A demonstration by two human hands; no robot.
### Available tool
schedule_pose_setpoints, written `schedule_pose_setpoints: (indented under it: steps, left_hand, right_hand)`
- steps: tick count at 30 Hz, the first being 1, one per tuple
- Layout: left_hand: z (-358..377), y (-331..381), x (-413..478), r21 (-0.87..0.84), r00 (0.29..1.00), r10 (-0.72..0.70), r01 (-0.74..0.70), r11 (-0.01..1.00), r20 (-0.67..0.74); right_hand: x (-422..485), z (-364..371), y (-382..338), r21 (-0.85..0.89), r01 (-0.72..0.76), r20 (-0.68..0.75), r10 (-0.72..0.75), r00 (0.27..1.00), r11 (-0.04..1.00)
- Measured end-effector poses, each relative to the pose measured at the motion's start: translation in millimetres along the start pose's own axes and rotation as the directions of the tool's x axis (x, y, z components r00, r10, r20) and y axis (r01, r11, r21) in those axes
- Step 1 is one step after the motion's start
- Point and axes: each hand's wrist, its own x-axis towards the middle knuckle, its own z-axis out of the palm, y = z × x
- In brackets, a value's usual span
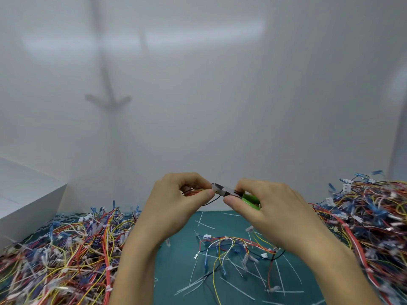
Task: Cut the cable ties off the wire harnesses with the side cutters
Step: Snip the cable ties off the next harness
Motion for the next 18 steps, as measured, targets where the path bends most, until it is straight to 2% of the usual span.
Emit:
schedule_pose_setpoints:
  steps: [18]
  left_hand:
    - [2.0, 1.4, 0.7, 0.062, 1.0, 0.014, -0.012, 0.998, -0.027]
  right_hand:
    - [-1.8, -7.0, -0.1, -0.009, -0.022, 0.045, 0.022, 0.999, 1.0]
